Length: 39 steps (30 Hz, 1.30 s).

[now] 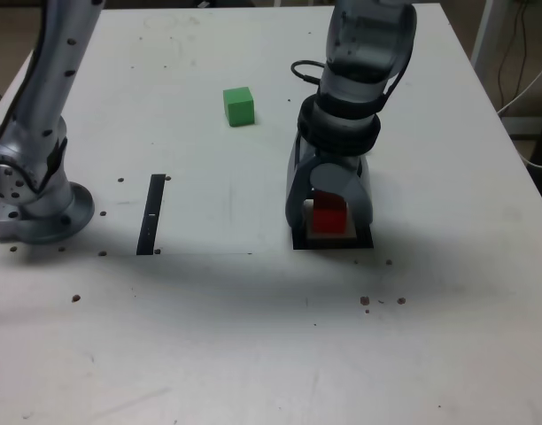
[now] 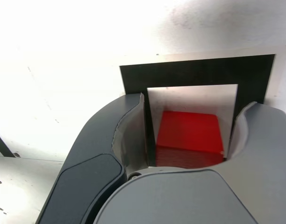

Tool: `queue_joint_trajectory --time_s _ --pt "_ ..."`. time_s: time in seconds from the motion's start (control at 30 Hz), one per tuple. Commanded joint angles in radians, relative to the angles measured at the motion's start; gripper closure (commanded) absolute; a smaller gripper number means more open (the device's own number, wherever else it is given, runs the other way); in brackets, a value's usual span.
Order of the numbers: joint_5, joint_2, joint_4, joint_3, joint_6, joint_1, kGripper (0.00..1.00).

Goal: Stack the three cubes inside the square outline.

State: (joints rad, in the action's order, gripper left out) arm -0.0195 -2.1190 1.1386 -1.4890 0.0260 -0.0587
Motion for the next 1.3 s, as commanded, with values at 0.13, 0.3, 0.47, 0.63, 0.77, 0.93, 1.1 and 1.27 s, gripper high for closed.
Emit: queue_joint_trajectory --time_s 0.13,0.3,0.47,0.63,0.77,0.93,1.1,1.27 --pt "-0.024 0.06 0.058 -0.018 0.002 0.006 0.06" --pt "-0.043 0.085 0.13 -0.067 0.009 0.016 0.06" --pt "-0.061 0.106 0.206 -0.131 0.026 0.027 0.06" --pt "-0.068 0.117 0.256 -0.181 0.053 0.05 0.06" --pt "-0.068 0.119 0.268 -0.194 0.073 0.073 0.06" --pt "-0.067 0.114 0.269 -0.205 0.092 0.101 0.06" --pt "-0.064 0.098 0.275 -0.228 0.118 0.14 0.06" --pt "-0.062 0.072 0.284 -0.261 0.147 0.184 0.06"
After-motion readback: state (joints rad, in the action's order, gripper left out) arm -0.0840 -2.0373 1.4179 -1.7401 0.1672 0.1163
